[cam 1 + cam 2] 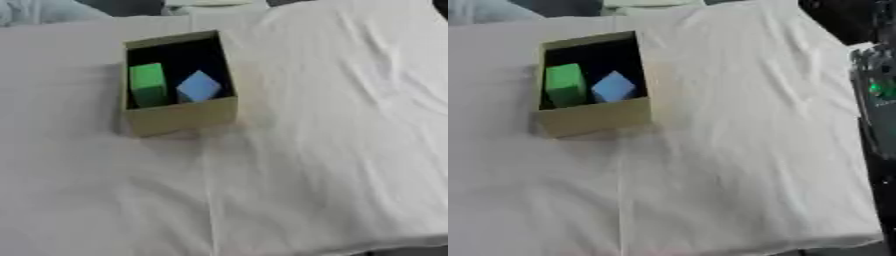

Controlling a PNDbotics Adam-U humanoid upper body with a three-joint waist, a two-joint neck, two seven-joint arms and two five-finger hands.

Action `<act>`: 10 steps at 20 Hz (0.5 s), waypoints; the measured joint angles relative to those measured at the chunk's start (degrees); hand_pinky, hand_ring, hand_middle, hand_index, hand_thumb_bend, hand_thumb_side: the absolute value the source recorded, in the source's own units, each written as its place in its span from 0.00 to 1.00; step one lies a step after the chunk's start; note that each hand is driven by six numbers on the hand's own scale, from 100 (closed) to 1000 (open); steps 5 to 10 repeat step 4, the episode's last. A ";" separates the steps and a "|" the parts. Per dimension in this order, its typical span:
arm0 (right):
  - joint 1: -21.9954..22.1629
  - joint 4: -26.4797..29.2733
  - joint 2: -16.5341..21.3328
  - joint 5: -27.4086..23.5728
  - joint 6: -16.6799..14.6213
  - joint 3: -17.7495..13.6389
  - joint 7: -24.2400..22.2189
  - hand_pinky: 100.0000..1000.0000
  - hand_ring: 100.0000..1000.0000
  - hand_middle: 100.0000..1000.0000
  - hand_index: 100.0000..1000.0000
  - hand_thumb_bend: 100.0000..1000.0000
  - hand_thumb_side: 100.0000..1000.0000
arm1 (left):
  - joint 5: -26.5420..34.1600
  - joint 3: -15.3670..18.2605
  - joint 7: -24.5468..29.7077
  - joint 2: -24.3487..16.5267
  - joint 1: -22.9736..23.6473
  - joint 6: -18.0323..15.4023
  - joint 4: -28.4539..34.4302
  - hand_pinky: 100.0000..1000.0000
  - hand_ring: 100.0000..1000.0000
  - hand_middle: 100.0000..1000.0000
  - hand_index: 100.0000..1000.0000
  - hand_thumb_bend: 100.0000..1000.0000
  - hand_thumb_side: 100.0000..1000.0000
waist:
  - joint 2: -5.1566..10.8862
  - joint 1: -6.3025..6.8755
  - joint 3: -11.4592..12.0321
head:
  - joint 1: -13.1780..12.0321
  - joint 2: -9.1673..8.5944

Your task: Pick up objects on the table and place them in the box.

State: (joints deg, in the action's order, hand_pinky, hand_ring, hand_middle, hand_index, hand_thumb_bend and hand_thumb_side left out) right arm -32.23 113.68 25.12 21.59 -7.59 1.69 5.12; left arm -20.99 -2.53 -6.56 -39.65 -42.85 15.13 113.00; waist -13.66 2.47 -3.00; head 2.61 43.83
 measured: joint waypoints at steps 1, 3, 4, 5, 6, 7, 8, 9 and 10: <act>0.00 0.00 0.04 -0.06 -0.13 -0.10 0.39 0.81 0.70 0.48 0.80 0.00 0.67 | 1.68 0.82 -3.52 -0.27 1.54 -0.83 0.32 0.57 0.66 0.73 0.90 0.17 0.59 | 0.08 -0.07 0.09 | 0.09 0.00; -0.04 0.00 0.14 -0.36 -0.36 -0.27 1.45 0.81 0.71 0.49 0.80 0.00 0.67 | 4.54 2.36 -10.16 -0.51 4.90 -3.12 0.60 0.57 0.66 0.73 0.90 0.16 0.61 | 0.17 -0.25 0.28 | 0.28 0.00; -0.05 0.00 0.22 -0.65 -0.50 -0.29 2.06 0.81 0.71 0.49 0.80 0.00 0.66 | 5.66 3.01 -13.22 -0.64 6.65 -4.43 0.71 0.57 0.66 0.73 0.91 0.16 0.62 | 0.24 -0.39 0.30 | 0.39 0.00; -0.05 0.00 0.22 -0.65 -0.50 -0.29 2.06 0.81 0.71 0.49 0.80 0.00 0.66 | 5.66 3.01 -13.22 -0.64 6.65 -4.43 0.71 0.57 0.66 0.73 0.91 0.16 0.62 | 0.24 -0.39 0.30 | 0.39 0.00; -0.05 0.00 0.22 -0.65 -0.50 -0.29 2.06 0.81 0.71 0.49 0.80 0.00 0.66 | 5.66 3.01 -13.22 -0.64 6.65 -4.43 0.71 0.57 0.66 0.73 0.91 0.16 0.62 | 0.24 -0.39 0.30 | 0.39 0.00; -0.05 0.00 0.22 -0.65 -0.50 -0.29 2.06 0.81 0.71 0.49 0.80 0.00 0.66 | 5.66 3.01 -13.22 -0.64 6.65 -4.43 0.71 0.57 0.66 0.73 0.91 0.16 0.62 | 0.24 -0.39 0.30 | 0.39 0.00; -0.05 0.00 0.22 -0.65 -0.50 -0.29 2.06 0.81 0.71 0.49 0.80 0.00 0.66 | 5.66 3.01 -13.22 -0.64 6.65 -4.43 0.71 0.57 0.66 0.73 0.91 0.16 0.62 | 0.24 -0.39 0.30 | 0.39 0.00; -0.05 0.00 0.22 -0.65 -0.50 -0.29 2.06 0.81 0.71 0.49 0.80 0.00 0.66 | 5.66 3.01 -13.22 -0.64 6.65 -4.43 0.71 0.57 0.66 0.73 0.91 0.16 0.62 | 0.24 -0.39 0.30 | 0.39 0.00; -0.05 0.00 0.22 -0.65 -0.50 -0.29 2.06 0.81 0.71 0.49 0.80 0.00 0.66 | 5.66 3.01 -13.22 -0.64 6.65 -4.43 0.71 0.57 0.66 0.73 0.91 0.16 0.62 | 0.24 -0.39 0.30 | 0.39 0.00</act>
